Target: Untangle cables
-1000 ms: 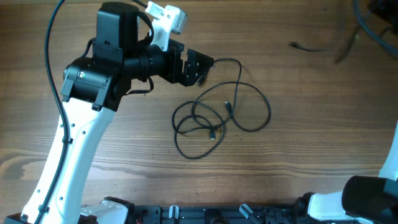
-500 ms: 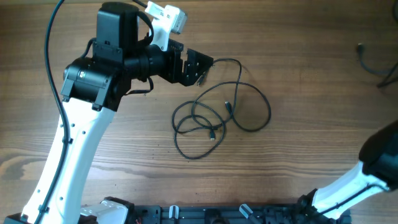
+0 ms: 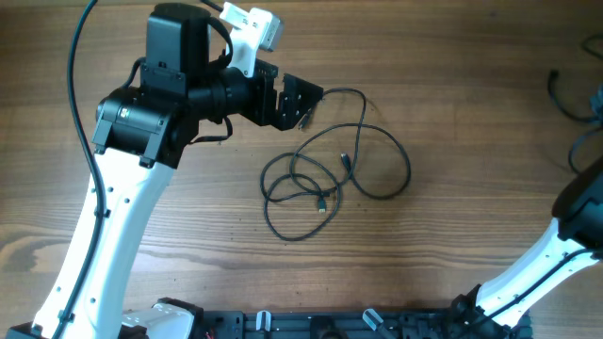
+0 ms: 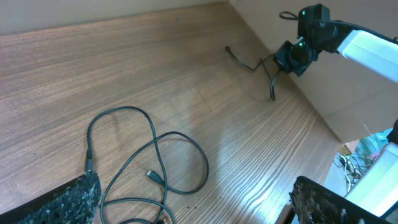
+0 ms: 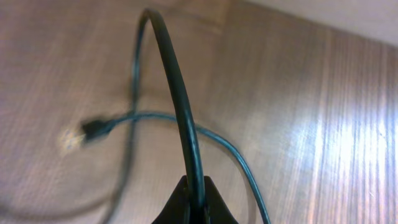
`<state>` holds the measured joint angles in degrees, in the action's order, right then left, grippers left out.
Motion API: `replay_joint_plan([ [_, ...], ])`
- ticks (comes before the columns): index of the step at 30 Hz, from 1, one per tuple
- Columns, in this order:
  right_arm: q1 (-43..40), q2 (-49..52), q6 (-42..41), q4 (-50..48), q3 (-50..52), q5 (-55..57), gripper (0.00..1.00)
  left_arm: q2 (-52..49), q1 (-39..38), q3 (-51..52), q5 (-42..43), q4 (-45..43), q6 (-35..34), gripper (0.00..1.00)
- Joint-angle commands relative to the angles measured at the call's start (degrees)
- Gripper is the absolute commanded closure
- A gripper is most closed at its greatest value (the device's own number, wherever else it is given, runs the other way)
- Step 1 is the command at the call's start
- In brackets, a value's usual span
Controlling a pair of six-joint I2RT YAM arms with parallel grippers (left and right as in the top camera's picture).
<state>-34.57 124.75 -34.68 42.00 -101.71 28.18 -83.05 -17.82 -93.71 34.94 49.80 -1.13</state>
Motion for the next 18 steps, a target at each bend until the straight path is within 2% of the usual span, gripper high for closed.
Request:
replay_joint_plan([
  [1, -1.95, 1.01, -4.7, 3.06, 0.0, 4.11, 0.96, -0.35, 0.42, -0.42, -0.33, 0.02, 0.68, 0.0],
  [3, -2.95, 0.98, -6.73, 7.26, 0.0, 5.97, 0.96, -0.35, 0.42, -0.42, -0.33, 0.0, 0.68, 0.0],
  [5, -4.28, 0.87, -15.23, 13.97, 0.0, 4.66, 0.96, -0.35, 0.42, -0.42, -0.35, -0.04, 0.68, 0.0],
  [8, -5.77, 0.17, -22.8, 20.94, 0.0, 3.91, 0.96, -0.37, 0.42, -0.42, -0.33, 0.02, 0.68, 0.0],
  [14, -6.01, -7.82, -19.67, 21.24, -0.02, 7.43, 0.96, -0.39, 0.42, -0.42, -0.35, -0.04, 0.68, 0.0],
  [18, -6.01, -17.79, -4.68, 15.02, 0.0, 7.41, 0.96, -0.44, 0.42, -0.42, -0.33, -0.02, 0.68, 0.0],
])
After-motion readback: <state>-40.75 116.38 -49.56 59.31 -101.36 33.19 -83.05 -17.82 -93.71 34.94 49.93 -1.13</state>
